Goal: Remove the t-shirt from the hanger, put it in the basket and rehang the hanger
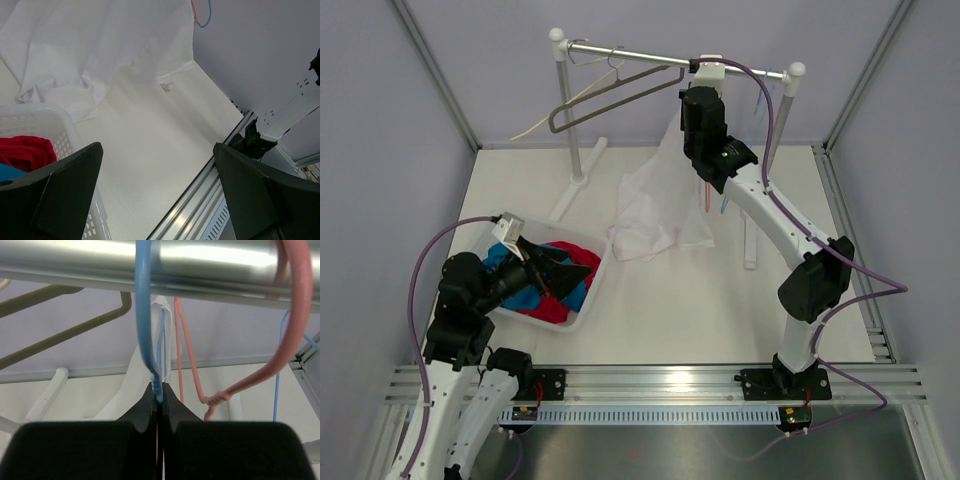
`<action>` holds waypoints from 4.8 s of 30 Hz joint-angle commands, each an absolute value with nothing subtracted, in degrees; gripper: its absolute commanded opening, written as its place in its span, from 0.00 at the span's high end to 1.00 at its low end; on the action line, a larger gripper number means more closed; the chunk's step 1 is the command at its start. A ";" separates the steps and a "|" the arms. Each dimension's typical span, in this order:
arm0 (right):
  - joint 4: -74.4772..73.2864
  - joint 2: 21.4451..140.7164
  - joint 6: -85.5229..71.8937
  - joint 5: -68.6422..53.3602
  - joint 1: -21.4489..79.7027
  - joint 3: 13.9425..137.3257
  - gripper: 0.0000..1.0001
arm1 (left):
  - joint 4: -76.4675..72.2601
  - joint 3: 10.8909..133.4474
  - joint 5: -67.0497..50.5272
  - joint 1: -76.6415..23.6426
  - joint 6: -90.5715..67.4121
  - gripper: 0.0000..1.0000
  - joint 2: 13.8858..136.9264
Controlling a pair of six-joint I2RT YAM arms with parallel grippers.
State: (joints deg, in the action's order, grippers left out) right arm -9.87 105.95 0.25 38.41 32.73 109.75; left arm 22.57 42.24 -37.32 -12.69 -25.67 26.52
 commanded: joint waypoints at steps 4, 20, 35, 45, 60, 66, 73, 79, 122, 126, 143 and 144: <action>-13.20 106.01 -2.02 39.29 29.71 106.82 1.00 | 18.54 44.65 -36.92 -12.83 -26.28 0.01 28.30; -11.60 77.71 -6.59 23.66 35.07 90.10 1.00 | 13.27 46.84 -30.50 -16.69 -30.59 0.01 34.00; -16.43 54.76 -18.63 -6.67 35.59 79.37 1.00 | 13.18 64.15 -17.32 -27.42 -25.23 0.01 53.33; -20.04 44.13 -20.48 -16.60 35.59 77.70 1.00 | 13.36 78.13 -6.86 -30.50 -11.44 0.01 66.18; -24.08 38.15 -21.00 -17.40 35.59 74.18 1.00 | 16.43 79.80 8.41 -31.73 -6.42 1.00 63.02; -29.70 31.31 -22.41 -21.27 35.51 72.51 1.00 | 24.95 87.18 13.01 -25.85 -9.75 1.00 60.47; -23.33 25.58 -24.87 -19.78 35.51 72.69 1.00 | 29.26 85.62 4.23 -23.99 -12.83 1.00 60.47; -8.11 26.98 -30.49 -20.03 35.51 70.66 1.00 | 29.27 74.37 1.41 -25.56 -14.59 1.00 54.51; 9.14 53.25 -35.68 -24.62 35.59 83.40 1.00 | 0.03 54.69 -7.73 -58.79 -23.54 0.71 51.59; 8.36 54.75 -34.73 -22.77 35.51 84.29 1.00 | -8.63 52.45 -7.15 -64.05 -23.40 0.67 60.87; -8.00 40.96 -21.62 -9.84 35.51 79.63 1.00 | 18.62 62.64 24.35 -75.76 -25.05 0.01 99.98; -8.17 40.00 -21.62 -10.28 35.51 79.37 1.00 | 18.63 63.27 23.74 -75.76 -24.70 0.01 101.76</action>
State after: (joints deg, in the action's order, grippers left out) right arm -6.98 41.08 -23.53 -11.73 35.24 80.55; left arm 17.28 58.85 19.16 -75.64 -23.62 97.43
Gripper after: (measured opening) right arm 0.044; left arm 0.987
